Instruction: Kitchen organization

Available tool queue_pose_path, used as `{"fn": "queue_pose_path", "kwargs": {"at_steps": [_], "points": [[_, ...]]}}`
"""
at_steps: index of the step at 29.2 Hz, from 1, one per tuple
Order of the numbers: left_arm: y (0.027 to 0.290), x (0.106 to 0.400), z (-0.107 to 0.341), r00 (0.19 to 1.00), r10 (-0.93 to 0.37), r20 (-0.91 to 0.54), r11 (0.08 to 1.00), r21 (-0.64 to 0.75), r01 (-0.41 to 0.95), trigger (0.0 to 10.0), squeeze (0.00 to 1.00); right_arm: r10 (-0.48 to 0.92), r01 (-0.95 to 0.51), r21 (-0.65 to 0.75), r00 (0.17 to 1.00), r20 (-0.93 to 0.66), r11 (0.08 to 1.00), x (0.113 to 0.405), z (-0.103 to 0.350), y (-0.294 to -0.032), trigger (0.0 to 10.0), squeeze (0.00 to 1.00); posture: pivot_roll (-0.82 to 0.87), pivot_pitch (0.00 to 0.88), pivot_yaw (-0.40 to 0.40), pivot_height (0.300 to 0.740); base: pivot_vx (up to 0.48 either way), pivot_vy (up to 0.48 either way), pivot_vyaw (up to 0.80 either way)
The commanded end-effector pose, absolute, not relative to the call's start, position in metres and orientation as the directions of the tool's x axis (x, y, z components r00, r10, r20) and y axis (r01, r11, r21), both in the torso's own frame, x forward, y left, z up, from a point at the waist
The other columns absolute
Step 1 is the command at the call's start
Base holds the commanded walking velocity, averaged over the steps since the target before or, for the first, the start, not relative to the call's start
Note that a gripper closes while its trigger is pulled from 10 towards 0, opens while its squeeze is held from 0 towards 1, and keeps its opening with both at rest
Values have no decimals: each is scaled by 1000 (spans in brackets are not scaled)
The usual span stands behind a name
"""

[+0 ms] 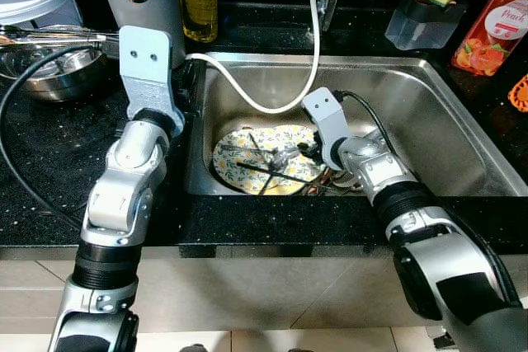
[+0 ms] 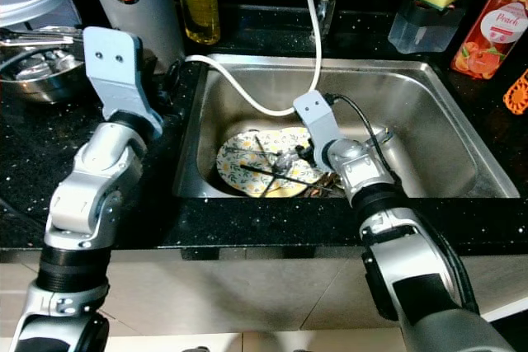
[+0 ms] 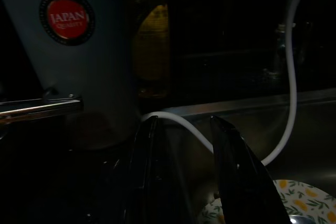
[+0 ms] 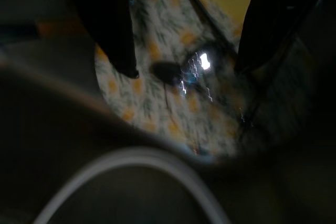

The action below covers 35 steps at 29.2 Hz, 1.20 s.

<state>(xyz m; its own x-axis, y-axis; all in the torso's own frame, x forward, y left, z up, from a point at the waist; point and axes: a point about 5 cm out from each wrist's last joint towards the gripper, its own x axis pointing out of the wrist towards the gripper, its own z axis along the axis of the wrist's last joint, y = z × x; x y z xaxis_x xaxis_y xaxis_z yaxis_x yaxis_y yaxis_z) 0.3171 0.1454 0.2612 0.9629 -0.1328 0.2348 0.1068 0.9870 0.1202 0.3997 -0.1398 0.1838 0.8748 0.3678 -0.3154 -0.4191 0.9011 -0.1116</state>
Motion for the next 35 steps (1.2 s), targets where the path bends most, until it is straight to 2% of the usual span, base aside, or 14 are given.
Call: {"fn": "queue_pose_path", "kwargs": {"at_steps": [1, 2, 5, 8, 12, 35], "points": [[142, 316, 259, 964, -139, 228, 987, 115, 115, 10000, 0, 402, -405, -3, 910, -96, 915, 404, 225, -137, 10000, 0, 80, 54, -61, 740, 0, 0, 0], [144, 316, 260, 964, -130, 234, 989, 102, 109, 10000, 0, 381, -392, 128, 919, 105, 911, 401, 258, -141, 10000, 0, 80, 54, -61, 740, 0, 0, 0], [144, 316, 260, 964, -128, 234, 990, 88, 110, 10000, 0, 353, -384, 183, 919, 177, 905, 399, 269, -144, 10000, 0, 80, 54, -61, 740, 0, 0, 0], [144, 317, 259, 965, -127, 228, 991, 62, 116, 10000, 0, 261, -322, 225, 929, 263, 920, 393, 278, -148, 10000, 0, 74, 46, -53, 740, 0, 0, 0], [143, 318, 260, 965, -125, 229, 992, 54, 116, 10000, 0, 243, -308, 242, 933, 264, 920, 391, 276, -148, 10000, 0, 68, 42, -48, 740, 0, 172, 0], [144, 321, 260, 965, -130, 226, 991, 68, 117, 10000, 0, 179, -233, 270, 961, 210, 934, 381, 256, -154, 10000, 0, 66, 37, -39, 740, 0, 459, 0]]}}
